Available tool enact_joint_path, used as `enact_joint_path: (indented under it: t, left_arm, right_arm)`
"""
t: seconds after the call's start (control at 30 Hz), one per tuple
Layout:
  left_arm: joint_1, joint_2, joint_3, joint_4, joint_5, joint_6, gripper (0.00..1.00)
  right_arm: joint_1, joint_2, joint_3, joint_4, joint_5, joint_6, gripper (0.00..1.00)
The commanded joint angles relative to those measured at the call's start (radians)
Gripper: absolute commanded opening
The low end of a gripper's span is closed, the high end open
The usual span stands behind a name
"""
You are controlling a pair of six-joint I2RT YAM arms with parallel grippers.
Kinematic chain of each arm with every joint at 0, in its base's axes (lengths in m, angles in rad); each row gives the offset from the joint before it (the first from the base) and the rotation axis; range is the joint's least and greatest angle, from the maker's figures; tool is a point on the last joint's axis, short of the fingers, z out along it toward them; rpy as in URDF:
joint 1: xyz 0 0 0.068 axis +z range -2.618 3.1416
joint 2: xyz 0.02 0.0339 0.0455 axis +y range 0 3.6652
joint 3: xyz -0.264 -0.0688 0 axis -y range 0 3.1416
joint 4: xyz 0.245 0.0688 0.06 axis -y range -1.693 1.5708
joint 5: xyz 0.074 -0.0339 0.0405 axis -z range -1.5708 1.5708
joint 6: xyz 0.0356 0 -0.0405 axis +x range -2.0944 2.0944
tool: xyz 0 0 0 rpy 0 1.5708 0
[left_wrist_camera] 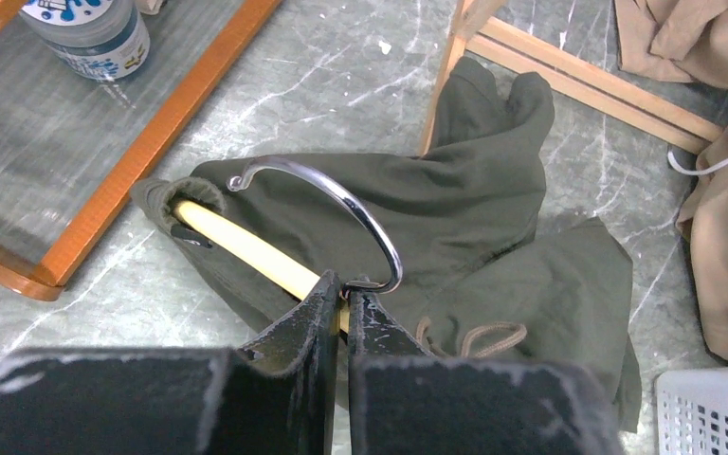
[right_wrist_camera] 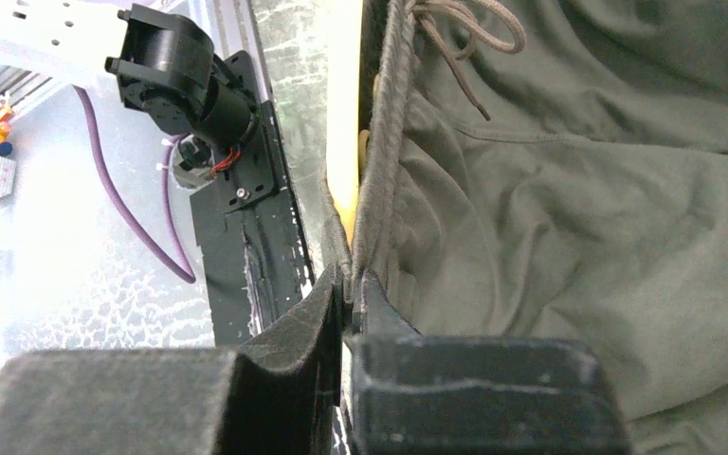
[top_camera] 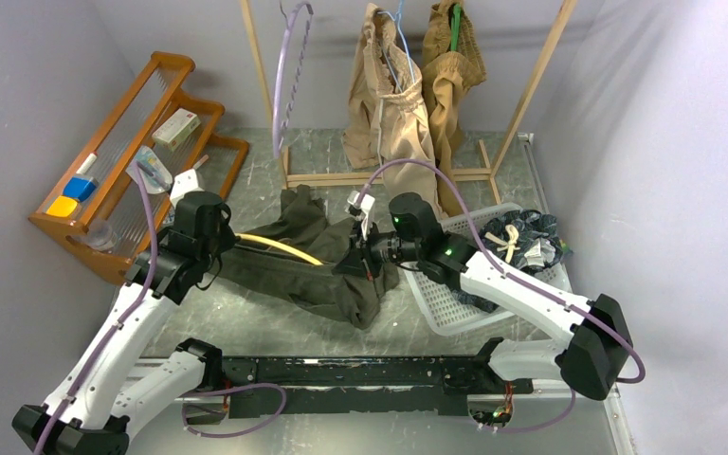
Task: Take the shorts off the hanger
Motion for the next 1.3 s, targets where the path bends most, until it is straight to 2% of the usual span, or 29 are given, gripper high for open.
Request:
enact_joint_path:
  t: [0.0, 0.27, 0.33, 0.47, 0.73, 0.87, 0.97, 1.1, 1.27]
  left_arm:
    - [0.112, -0.016, 0.036, 0.029, -0.329, 0.087, 0.07]
    - [0.122, -0.02, 0.037, 0.034, -0.332, 0.106, 0.07]
    - [0.127, -0.013, 0.048, 0.033, -0.371, 0.122, 0.07]
    - [0.138, 0.002, 0.066, 0.021, -0.353, 0.125, 0.07]
    - [0.161, 0.012, 0.067, 0.038, -0.337, 0.137, 0.07]
    - [0.166, -0.001, 0.06, 0.056, -0.295, 0.139, 0.07]
    - [0.168, 0.004, 0.059, 0.055, -0.243, 0.128, 0.07]
    - [0.17, 0.008, 0.063, 0.074, -0.162, 0.112, 0.07]
    - [0.171, 0.02, 0.08, 0.083, -0.096, 0.115, 0.07]
  right_arm:
    - [-0.013, -0.001, -0.079, -0.312, -0.086, 0.002, 0.0]
    - [-0.008, 0.056, -0.095, -0.274, -0.136, -0.003, 0.0]
    - [0.012, 0.092, -0.076, -0.294, -0.162, -0.018, 0.0]
    - [0.033, 0.085, -0.08, -0.321, -0.153, -0.033, 0.0]
    - [0.034, 0.062, -0.002, -0.495, -0.122, -0.072, 0.0]
    - [0.039, 0.022, -0.012, -0.528, -0.092, -0.046, 0.0]
    - [0.039, 0.019, 0.057, -0.591, -0.034, -0.041, 0.0]
    - [0.038, -0.043, 0.044, -0.554, -0.001, -0.025, 0.0]
    - [0.038, -0.014, 0.013, -0.525, 0.027, -0.028, 0.0]
